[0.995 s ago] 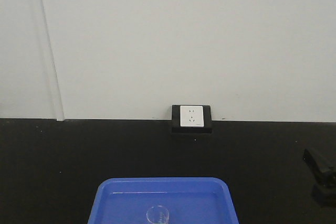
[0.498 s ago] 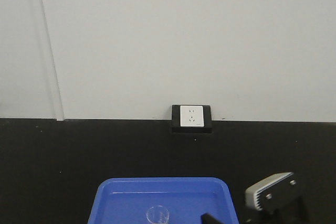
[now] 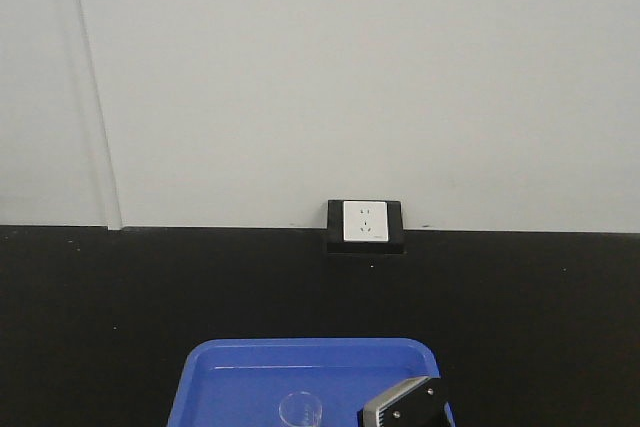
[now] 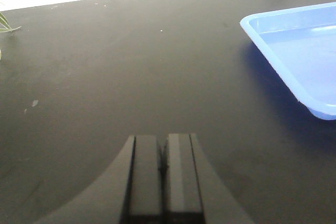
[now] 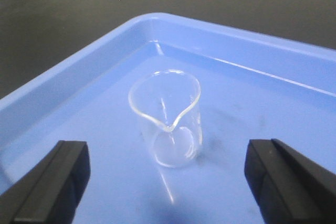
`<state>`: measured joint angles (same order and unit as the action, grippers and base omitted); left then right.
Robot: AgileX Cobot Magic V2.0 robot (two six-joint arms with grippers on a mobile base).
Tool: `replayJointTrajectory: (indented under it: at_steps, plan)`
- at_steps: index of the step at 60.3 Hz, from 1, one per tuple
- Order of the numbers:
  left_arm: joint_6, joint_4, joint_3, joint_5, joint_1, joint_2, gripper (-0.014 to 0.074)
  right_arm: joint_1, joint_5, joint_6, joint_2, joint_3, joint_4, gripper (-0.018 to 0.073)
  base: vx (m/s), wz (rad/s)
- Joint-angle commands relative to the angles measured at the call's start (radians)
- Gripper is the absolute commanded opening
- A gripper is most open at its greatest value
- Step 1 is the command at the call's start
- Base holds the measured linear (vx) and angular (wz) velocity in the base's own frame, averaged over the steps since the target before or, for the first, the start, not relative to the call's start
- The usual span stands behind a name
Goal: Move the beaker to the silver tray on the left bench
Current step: 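Lower the right gripper around the beaker and close on it, then lift the beaker out of the blue tray with the right gripper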
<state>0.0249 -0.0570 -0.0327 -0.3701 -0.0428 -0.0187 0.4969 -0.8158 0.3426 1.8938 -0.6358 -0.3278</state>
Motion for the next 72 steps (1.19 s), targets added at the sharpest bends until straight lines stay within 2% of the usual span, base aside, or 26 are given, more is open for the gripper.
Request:
replayJointTrajectory:
  at_steps: [1, 7, 21, 29, 33, 35, 45, 50, 56, 59, 67, 72]
  plan:
    - [-0.002, 0.003, -0.020, 0.075, -0.007, -0.007, 0.0001, 0.001, -0.093, 0.022, 0.019, -0.074, -0.035, 0.0630, 0.00, 0.00]
    - [-0.002, 0.003, -0.020, 0.075, -0.007, -0.007, 0.0001, 0.001, -0.091, 0.022, 0.073, -0.140, -0.066, 0.0621, 0.00, 0.00]
    - [-0.002, 0.003, -0.020, 0.075, -0.007, -0.007, 0.0001, 0.001, -0.084, 0.033, 0.192, -0.281, -0.052, 0.0589, 0.00, 0.00]
    - [-0.002, 0.003, -0.020, 0.075, -0.007, -0.007, 0.0001, 0.001, -0.085, 0.072, 0.233, -0.343, -0.053, 0.0533, 0.00, 0.00]
    - [-0.002, 0.003, -0.020, 0.075, -0.007, -0.007, 0.0001, 0.000, -0.085, 0.104, 0.236, -0.353, -0.053, 0.0461, 0.00, 0.00]
    - [-0.002, 0.003, -0.020, 0.075, -0.007, -0.007, 0.0001, 0.000, -0.087, 0.111, 0.236, -0.354, -0.053, 0.0395, 0.00, 0.00]
    - [-0.002, 0.003, -0.020, 0.075, -0.007, -0.007, 0.0001, 0.000, -0.075, 0.114, 0.188, -0.353, -0.066, -0.0022, 0.00, 0.00]
    - [-0.002, 0.003, -0.020, 0.075, -0.007, -0.007, 0.0001, 0.000, -0.052, 0.129, 0.141, -0.351, -0.066, -0.0017, 0.00, 0.00]
    - [-0.002, 0.003, -0.020, 0.075, -0.007, -0.007, 0.0001, 0.000, 0.036, 0.154, 0.053, -0.351, -0.069, -0.0015, 0.00, 0.00]
    - [-0.002, 0.003, -0.020, 0.075, -0.007, -0.007, 0.0001, -0.001, 0.125, 0.164, -0.001, -0.351, -0.074, -0.0015, 0.00, 0.00]
    - [-0.002, 0.003, -0.020, 0.075, -0.007, -0.007, 0.0001, -0.001, 0.469, 0.180, -0.207, -0.351, -0.087, -0.0015, 0.00, 0.00]
    - [-0.002, 0.003, -0.020, 0.075, -0.007, -0.007, 0.0001, -0.001, 0.742, 0.182, -0.335, -0.351, -0.087, -0.0014, 0.00, 0.00]
